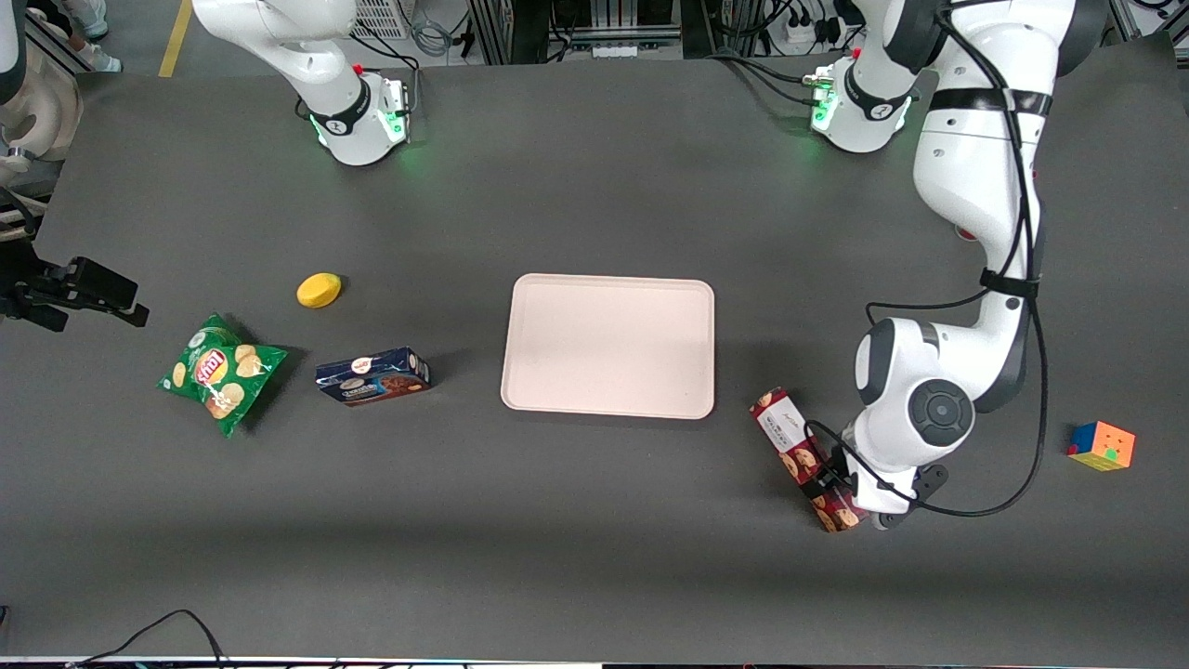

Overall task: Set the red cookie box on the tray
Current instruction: 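Close the left gripper on the end of the shortbread box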

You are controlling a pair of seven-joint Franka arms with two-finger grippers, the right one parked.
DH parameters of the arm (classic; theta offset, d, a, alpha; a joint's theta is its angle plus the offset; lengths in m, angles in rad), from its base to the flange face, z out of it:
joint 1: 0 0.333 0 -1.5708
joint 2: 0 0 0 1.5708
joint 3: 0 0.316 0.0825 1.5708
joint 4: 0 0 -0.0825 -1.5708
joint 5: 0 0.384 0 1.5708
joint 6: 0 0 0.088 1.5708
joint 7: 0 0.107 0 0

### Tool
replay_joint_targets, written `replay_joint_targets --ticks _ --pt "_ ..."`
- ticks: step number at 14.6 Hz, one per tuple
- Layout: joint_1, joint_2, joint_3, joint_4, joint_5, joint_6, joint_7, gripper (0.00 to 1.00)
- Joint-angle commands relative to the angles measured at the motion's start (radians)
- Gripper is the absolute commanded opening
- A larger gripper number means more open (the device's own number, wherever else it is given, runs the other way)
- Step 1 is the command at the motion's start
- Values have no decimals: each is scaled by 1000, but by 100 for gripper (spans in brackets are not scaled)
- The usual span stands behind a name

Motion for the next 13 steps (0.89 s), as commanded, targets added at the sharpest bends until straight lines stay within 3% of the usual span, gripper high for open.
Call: replay_joint_targets --ticks 1,3,5,7,13 --pt "-26 40 3 51 -9 -2 -35 79" --pt "-28 40 -3 52 -9 -4 -28 46" --pt "-32 40 -2 52 -5 -4 -15 29" --pt "-34 40 -2 52 6 -5 19 0" --pt "-40 -9 3 69 6 -92 90 0"
